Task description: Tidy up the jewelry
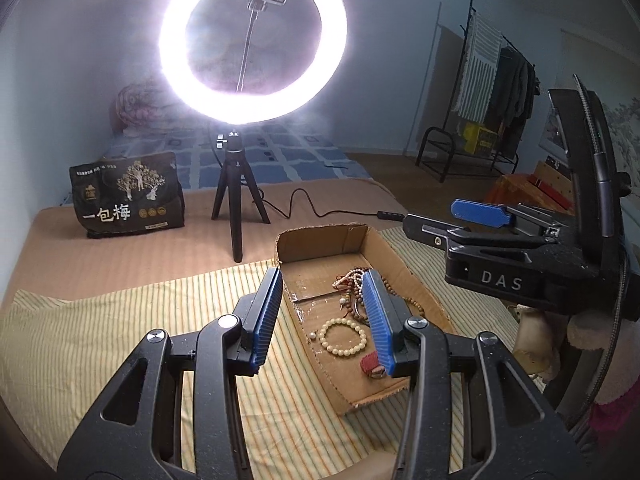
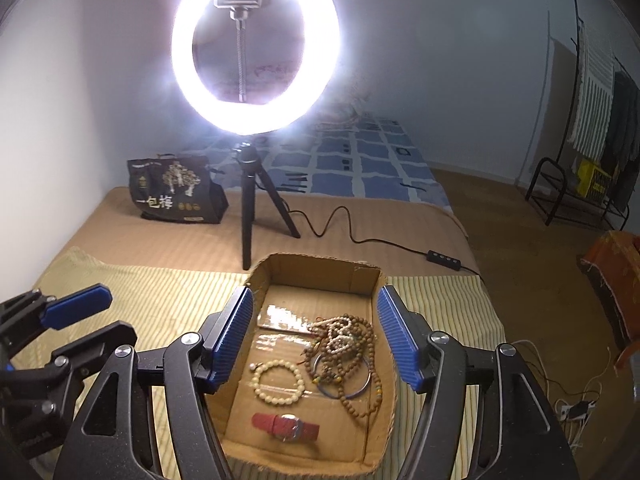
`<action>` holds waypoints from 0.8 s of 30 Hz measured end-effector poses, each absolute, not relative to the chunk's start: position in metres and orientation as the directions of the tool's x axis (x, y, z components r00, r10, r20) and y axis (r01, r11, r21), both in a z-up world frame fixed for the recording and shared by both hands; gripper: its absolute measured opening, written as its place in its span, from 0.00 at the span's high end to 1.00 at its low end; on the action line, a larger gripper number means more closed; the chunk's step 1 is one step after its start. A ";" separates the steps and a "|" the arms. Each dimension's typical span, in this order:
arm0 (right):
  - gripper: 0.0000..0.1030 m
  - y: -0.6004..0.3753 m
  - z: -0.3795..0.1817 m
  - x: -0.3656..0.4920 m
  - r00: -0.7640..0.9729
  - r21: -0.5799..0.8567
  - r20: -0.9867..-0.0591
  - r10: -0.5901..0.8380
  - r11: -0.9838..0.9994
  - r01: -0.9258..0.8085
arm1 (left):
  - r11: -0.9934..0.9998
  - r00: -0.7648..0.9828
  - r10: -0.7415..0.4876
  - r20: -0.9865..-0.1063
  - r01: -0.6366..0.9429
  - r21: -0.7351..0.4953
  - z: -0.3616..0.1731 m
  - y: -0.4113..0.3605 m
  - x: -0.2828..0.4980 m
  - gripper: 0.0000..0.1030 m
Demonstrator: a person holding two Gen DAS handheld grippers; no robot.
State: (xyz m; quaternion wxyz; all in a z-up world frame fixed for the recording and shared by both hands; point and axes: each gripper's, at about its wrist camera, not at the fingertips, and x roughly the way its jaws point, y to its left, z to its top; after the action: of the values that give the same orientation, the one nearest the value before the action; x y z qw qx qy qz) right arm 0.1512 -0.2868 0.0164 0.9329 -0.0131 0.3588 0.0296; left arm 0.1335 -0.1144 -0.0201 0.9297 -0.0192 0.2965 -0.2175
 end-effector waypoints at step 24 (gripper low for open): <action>0.22 -0.264 0.026 0.094 0.771 -0.030 -0.637 0.023 0.998 -0.055 | 0.920 0.771 -0.363 -0.523 0.387 -0.069 -0.008 -0.088 0.071 0.10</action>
State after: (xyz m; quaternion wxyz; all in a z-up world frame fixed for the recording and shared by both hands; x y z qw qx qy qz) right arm 0.0936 -0.2638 0.0260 0.9407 -0.0233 0.3378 0.0208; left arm 0.0708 -0.0884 -0.0085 0.9407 0.0214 0.2736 -0.1992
